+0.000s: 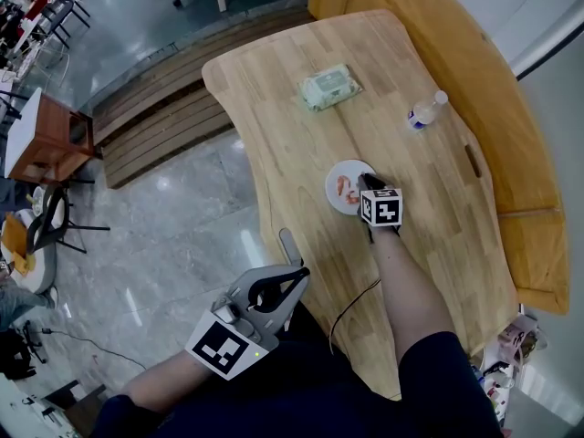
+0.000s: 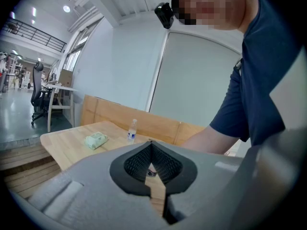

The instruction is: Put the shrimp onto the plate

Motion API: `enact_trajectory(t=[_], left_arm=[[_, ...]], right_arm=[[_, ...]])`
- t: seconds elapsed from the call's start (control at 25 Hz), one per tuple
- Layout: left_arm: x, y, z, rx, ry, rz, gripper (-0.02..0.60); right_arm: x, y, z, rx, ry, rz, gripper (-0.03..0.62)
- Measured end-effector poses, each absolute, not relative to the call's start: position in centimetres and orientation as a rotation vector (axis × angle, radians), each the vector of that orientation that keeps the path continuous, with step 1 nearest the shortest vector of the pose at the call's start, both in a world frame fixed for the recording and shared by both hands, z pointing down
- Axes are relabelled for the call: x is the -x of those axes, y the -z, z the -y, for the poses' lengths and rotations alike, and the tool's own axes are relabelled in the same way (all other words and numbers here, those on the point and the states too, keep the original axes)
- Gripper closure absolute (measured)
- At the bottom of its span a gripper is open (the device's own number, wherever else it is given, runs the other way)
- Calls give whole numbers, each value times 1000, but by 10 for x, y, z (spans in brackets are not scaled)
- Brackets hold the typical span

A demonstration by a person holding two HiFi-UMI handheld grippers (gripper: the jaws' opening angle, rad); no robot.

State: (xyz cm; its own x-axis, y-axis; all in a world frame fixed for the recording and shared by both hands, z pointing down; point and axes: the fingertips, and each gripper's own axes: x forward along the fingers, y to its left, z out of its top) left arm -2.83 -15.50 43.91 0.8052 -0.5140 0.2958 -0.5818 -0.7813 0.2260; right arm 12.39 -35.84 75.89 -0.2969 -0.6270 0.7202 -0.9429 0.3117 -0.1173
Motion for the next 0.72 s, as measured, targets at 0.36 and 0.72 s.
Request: enact_trajectory(t=[0.36, 0.72], left_arm=[[29, -438, 151, -2690, -325, 844, 578], [31, -433, 143, -2694, -320, 849, 577]], right_arm=[[-120, -762, 358, -1340, -689, 2005, 534], [-120, -742, 355, -1362, -660, 2061, 493]])
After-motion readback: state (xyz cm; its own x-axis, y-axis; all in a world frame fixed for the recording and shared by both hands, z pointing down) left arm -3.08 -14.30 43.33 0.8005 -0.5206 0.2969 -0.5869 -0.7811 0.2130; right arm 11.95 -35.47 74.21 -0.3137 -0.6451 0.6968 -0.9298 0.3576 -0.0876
